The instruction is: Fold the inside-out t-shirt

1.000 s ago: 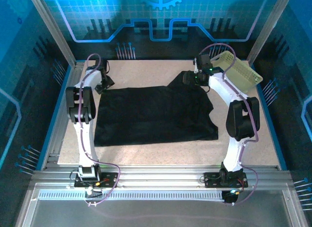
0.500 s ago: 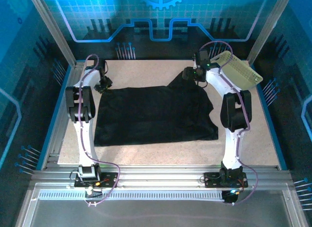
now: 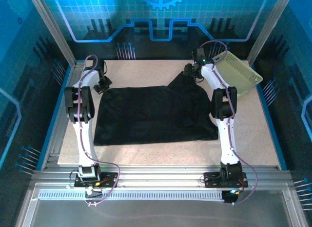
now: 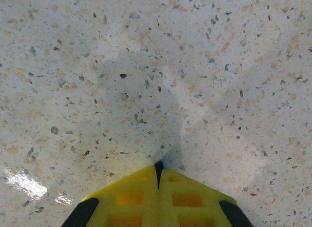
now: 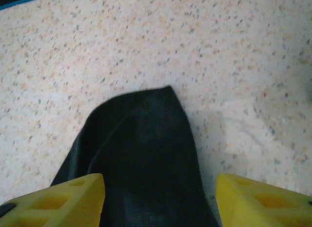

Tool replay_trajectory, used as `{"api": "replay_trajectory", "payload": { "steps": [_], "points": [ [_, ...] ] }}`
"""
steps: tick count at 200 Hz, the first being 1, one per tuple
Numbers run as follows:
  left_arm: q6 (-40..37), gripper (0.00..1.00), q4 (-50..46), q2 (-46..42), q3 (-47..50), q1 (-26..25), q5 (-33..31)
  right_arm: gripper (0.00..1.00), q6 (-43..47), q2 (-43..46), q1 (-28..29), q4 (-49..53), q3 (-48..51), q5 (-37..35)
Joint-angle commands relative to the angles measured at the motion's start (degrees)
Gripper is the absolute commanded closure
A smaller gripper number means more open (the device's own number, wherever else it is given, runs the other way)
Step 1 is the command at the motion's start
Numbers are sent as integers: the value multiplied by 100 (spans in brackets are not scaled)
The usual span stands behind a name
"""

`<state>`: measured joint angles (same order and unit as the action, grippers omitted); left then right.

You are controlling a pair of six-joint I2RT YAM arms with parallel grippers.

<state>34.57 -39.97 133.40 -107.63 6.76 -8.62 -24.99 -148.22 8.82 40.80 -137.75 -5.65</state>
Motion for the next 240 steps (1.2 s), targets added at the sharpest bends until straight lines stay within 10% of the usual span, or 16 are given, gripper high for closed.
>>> {"api": "replay_trajectory", "payload": {
  "steps": [1,89,154,240],
  "points": [
    [90,100,-76,-199,186,83,150,39,69,-370,-117,603,-667,-161],
    [203,100,68,-286,285,103,300,54,-4,-1020,-196,789,-1209,280],
    [235,100,337,-538,647,166,473,100,111,-1230,-186,968,-1655,598],
    [321,100,989,-1241,1426,290,616,100,-7,-166,-312,469,-1254,766]
  ]
}}
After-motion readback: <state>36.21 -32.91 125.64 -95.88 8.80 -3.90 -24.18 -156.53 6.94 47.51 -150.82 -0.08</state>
